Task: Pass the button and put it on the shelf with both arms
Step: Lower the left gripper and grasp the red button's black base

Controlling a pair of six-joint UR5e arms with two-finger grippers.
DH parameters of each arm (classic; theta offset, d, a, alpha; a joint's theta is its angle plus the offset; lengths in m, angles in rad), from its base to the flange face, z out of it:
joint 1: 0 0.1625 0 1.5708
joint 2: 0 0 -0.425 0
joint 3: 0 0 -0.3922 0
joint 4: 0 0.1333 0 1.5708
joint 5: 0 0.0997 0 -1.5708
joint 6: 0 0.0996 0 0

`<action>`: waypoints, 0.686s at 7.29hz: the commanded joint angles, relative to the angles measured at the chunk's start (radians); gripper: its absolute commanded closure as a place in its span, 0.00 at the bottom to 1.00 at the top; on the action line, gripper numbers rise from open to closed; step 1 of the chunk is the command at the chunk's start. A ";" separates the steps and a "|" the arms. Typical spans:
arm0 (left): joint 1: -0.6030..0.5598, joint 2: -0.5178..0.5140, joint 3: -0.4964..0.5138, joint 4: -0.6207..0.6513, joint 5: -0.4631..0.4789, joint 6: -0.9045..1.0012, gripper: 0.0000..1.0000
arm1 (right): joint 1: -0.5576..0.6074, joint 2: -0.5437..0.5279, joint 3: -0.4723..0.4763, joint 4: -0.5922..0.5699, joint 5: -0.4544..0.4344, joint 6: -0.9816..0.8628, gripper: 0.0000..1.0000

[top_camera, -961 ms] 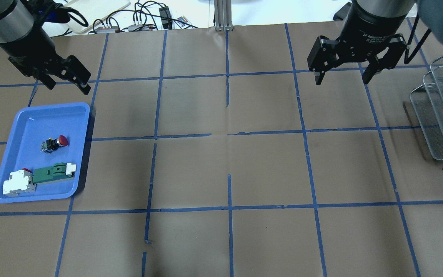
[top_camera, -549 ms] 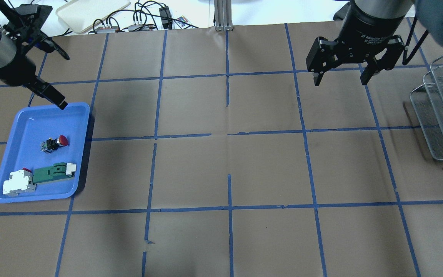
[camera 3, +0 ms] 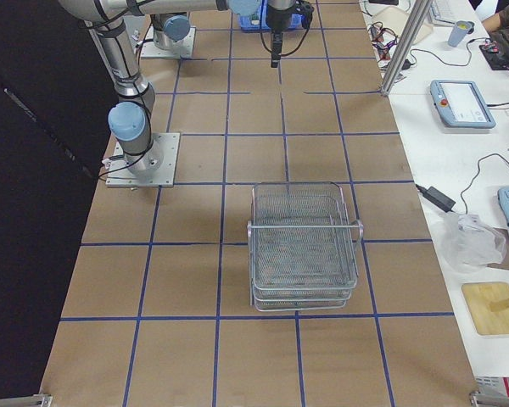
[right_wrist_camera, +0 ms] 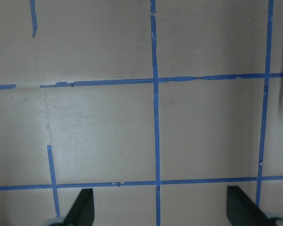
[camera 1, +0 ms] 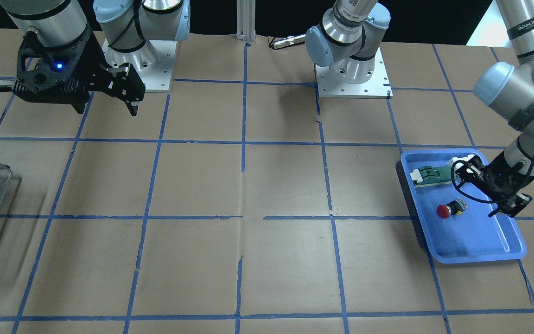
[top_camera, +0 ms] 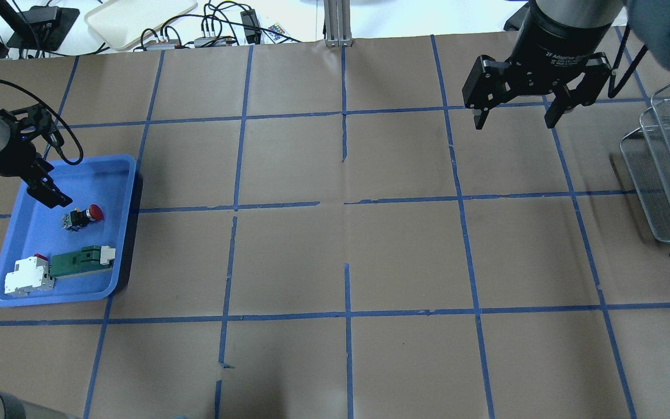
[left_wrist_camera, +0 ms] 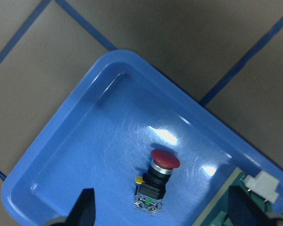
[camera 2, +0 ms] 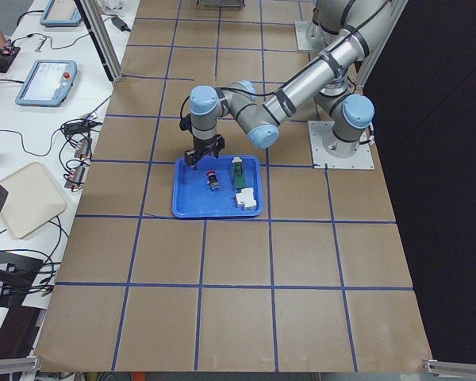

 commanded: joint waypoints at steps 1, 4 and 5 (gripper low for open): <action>0.014 -0.059 -0.028 0.031 0.030 0.229 0.00 | 0.000 -0.001 0.000 0.001 0.000 0.000 0.00; 0.016 -0.108 -0.028 0.032 0.028 0.228 0.02 | 0.000 -0.001 0.000 0.001 0.002 0.000 0.00; 0.016 -0.117 -0.031 0.034 0.028 0.223 0.01 | 0.000 -0.001 0.000 -0.002 0.002 0.000 0.00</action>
